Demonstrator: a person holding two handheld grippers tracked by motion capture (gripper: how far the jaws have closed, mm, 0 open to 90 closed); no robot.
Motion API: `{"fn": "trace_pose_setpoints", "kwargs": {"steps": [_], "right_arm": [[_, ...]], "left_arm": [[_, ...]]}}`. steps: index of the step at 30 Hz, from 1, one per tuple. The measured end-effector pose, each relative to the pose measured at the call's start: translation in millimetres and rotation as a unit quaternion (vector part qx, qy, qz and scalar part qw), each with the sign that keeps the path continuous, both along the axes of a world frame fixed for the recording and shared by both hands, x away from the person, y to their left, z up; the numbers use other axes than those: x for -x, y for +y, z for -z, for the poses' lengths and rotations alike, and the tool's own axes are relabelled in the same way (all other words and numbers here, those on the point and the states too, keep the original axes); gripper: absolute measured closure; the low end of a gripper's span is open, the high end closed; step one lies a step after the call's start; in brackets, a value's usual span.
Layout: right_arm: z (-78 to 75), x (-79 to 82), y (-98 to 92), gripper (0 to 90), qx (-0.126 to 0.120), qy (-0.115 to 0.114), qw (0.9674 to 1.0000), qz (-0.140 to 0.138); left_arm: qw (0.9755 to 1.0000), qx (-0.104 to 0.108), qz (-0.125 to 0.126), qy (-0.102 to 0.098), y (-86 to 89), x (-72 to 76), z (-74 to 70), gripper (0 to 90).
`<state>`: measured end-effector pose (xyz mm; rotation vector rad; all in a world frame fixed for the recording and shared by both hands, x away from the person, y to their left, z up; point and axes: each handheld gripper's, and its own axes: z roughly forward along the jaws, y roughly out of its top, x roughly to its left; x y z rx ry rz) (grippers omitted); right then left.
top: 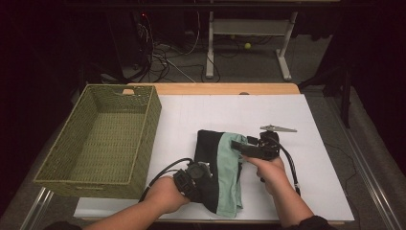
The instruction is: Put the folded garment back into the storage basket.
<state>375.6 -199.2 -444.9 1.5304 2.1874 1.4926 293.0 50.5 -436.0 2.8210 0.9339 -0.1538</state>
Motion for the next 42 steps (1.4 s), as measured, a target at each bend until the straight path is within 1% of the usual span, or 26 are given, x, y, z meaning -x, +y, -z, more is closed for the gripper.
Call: {"fn": "trace_pose_setpoints", "kwargs": {"steps": [1, 2, 3, 6, 7, 12, 14, 16, 18, 19, 26, 30, 36, 40, 42], "right_arm": [[5.3, -0.8, 4.1, 12.6, 0.007, 0.012, 0.9999, -0.004], [10.0, -1.8, 6.5, 10.2, 0.008, 0.023, 0.9997, -0.006], [13.8, -2.1, 8.4, 9.6, 0.005, 0.03, 0.9995, -0.007], [17.7, -1.8, 13.3, 7.8, 0.009, 0.035, 0.9992, -0.019], [18.8, -2.4, 14.3, 6.8, 0.009, 0.04, 0.9989, -0.024], [27.6, -5.7, 18.7, 5.3, 0.005, 0.069, 0.9969, -0.038], [33.4, -6.8, 22.3, 3.8, 0.002, 0.084, 0.9952, -0.051], [32.9, -5.2, 26.9, 3.9, 0.02, 0.073, 0.9957, -0.054], [32.9, -4.8, 29.3, 4.6, 0.024, 0.069, 0.9957, -0.057], [32.9, -5.0, 30.1, 6.8, 0.026, 0.068, 0.9957, -0.058], [35.2, -6.8, 32.0, 19.1, 0.006, 0.072, 0.9949, -0.07], [37.1, -7.7, 31.2, 29.7, -0.006, 0.075, 0.9938, -0.082], [37.1, -8.2, 28.6, 41.6, -0.006, 0.073, 0.9936, -0.086], [35.8, -6.2, 26.6, 48.8, -0.002, 0.064, 0.9941, -0.088], [36.0, -5.0, 25.2, 52.4, -0.005, 0.059, 0.9945, -0.087]], "left_arm": [[1.0, 0.0, 0.0, 0.0, 0.0, 0.2, -0.1, 74.6], [1.0, -0.001, 0.001, 0.0, 0.0, 0.3, -0.2, 74.7], [1.0, 0.0, 0.001, 0.0, 0.0, 0.4, -0.2, 74.7], [1.0, 0.0, 0.002, 0.001, 0.0, 0.2, 0.0, 74.7], [1.0, 0.0, 0.002, 0.001, -0.1, 0.1, 0.1, 74.7], [1.0, 0.001, 0.003, 0.0, 0.0, 0.3, 0.6, 74.7], [1.0, 0.003, 0.003, 0.0, 0.4, -0.1, 1.1, 74.7], [1.0, 0.005, 0.003, 0.002, 0.8, -0.8, 1.3, 74.7], [1.0, 0.008, 0.0, 0.004, 1.9, -1.5, 1.7, 74.7], [1.0, 0.009, 0.0, 0.003, 2.0, -1.5, 1.8, 74.6], [1.0, 0.009, -0.001, 0.001, 1.7, -0.5, 1.7, 74.7], [0.9999, 0.01, -0.002, 0.002, 2.4, -0.7, 1.9, 74.7], [0.9999, 0.011, -0.001, 0.001, 2.6, -0.5, 2.0, 74.7], [0.9999, 0.011, -0.001, 0.001, 2.8, -0.3, 2.0, 74.7], [0.9999, 0.01, -0.002, 0.0, 2.6, 0.1, 1.9, 74.7]]}}
